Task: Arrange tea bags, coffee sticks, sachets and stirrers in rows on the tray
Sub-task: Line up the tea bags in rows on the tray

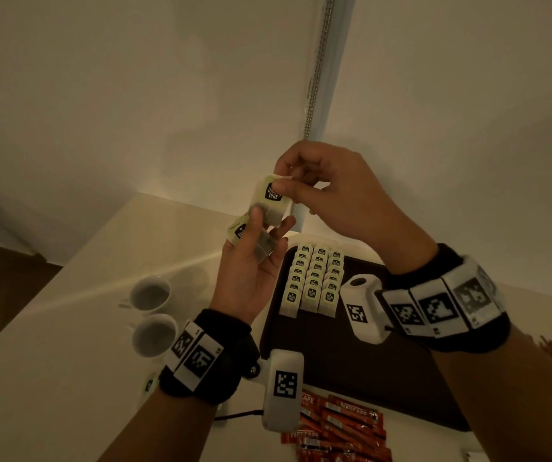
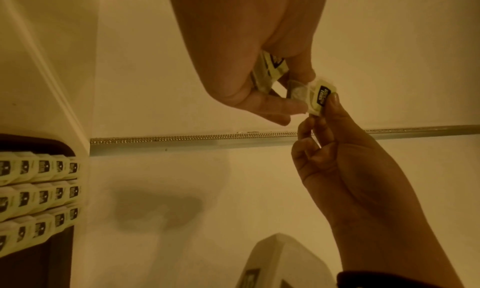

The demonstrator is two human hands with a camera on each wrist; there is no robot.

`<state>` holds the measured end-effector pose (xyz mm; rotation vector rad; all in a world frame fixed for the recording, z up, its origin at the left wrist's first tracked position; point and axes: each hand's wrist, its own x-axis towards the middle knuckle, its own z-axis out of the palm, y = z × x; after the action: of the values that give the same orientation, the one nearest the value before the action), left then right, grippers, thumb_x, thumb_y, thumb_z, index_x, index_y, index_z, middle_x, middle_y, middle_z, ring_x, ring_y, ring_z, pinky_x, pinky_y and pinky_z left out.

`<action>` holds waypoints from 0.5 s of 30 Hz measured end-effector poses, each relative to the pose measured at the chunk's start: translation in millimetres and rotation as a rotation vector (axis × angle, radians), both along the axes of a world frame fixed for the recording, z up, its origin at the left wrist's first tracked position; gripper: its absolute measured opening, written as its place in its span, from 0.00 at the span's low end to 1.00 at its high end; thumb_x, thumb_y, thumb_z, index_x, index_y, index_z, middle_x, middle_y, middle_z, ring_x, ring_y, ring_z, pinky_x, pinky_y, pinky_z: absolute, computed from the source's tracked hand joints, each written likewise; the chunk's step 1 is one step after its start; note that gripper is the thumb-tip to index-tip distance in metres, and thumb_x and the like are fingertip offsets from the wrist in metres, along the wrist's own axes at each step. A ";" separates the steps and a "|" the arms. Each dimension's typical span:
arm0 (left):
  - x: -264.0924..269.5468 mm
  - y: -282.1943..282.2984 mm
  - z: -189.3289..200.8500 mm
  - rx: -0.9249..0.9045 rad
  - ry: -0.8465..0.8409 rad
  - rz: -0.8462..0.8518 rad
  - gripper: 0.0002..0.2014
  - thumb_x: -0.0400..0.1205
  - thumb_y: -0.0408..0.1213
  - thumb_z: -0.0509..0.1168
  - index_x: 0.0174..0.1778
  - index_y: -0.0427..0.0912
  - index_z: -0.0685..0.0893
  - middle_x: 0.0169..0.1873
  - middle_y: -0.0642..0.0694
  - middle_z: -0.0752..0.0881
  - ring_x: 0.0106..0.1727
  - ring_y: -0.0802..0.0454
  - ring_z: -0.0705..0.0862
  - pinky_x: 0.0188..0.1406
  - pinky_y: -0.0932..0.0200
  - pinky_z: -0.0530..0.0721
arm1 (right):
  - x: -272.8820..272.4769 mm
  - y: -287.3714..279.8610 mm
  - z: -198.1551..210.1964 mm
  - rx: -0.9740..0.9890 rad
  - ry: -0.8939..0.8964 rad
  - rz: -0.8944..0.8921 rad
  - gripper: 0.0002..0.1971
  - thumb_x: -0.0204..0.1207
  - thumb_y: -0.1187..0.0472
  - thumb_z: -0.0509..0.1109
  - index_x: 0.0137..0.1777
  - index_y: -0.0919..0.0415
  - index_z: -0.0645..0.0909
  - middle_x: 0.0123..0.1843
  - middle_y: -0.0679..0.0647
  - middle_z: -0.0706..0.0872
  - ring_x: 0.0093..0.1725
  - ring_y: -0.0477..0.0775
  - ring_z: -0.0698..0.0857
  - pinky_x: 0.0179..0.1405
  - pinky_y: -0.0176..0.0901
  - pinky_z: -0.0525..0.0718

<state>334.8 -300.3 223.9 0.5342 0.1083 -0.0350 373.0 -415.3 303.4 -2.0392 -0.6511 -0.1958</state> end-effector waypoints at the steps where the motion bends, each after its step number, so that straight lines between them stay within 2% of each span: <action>1: 0.0 -0.2 -0.2 -0.011 0.027 0.003 0.15 0.74 0.46 0.64 0.52 0.42 0.82 0.41 0.50 0.91 0.44 0.54 0.90 0.28 0.70 0.85 | -0.1 0.0 0.1 -0.018 -0.017 -0.012 0.03 0.74 0.62 0.74 0.43 0.56 0.82 0.32 0.40 0.82 0.32 0.37 0.81 0.32 0.25 0.76; 5: 0.5 -0.4 -2.9 -0.037 0.076 0.004 0.14 0.79 0.49 0.61 0.52 0.43 0.82 0.41 0.49 0.92 0.44 0.53 0.91 0.28 0.69 0.85 | 0.6 -0.6 -0.8 -0.085 -0.065 -0.063 0.03 0.73 0.59 0.74 0.43 0.54 0.83 0.34 0.43 0.84 0.33 0.42 0.82 0.38 0.32 0.81; 9: -0.9 -3.3 -4.8 0.016 0.042 -0.041 0.15 0.71 0.46 0.64 0.50 0.43 0.81 0.40 0.50 0.91 0.42 0.56 0.90 0.25 0.71 0.83 | 1.8 -0.9 0.5 -0.101 -0.060 -0.092 0.03 0.73 0.59 0.75 0.43 0.56 0.84 0.31 0.43 0.83 0.32 0.43 0.82 0.35 0.30 0.79; 12: -1.7 -5.9 -7.2 0.083 0.027 -0.077 0.13 0.70 0.41 0.64 0.49 0.41 0.82 0.39 0.50 0.91 0.38 0.58 0.89 0.22 0.72 0.82 | 3.3 0.8 1.3 -0.110 -0.045 -0.102 0.04 0.72 0.58 0.76 0.43 0.56 0.85 0.30 0.45 0.84 0.33 0.46 0.83 0.35 0.30 0.79; 15: -1.7 -7.9 -10.8 0.099 0.026 -0.096 0.12 0.71 0.40 0.64 0.49 0.42 0.83 0.37 0.50 0.91 0.35 0.59 0.88 0.22 0.72 0.82 | 4.6 1.6 1.5 -0.109 -0.021 -0.102 0.03 0.71 0.60 0.76 0.42 0.56 0.85 0.29 0.43 0.82 0.30 0.40 0.81 0.33 0.27 0.78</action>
<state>333.2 -308.2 213.1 0.6376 0.1107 -0.1306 377.7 -413.7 304.8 -2.1795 -0.5822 -0.2469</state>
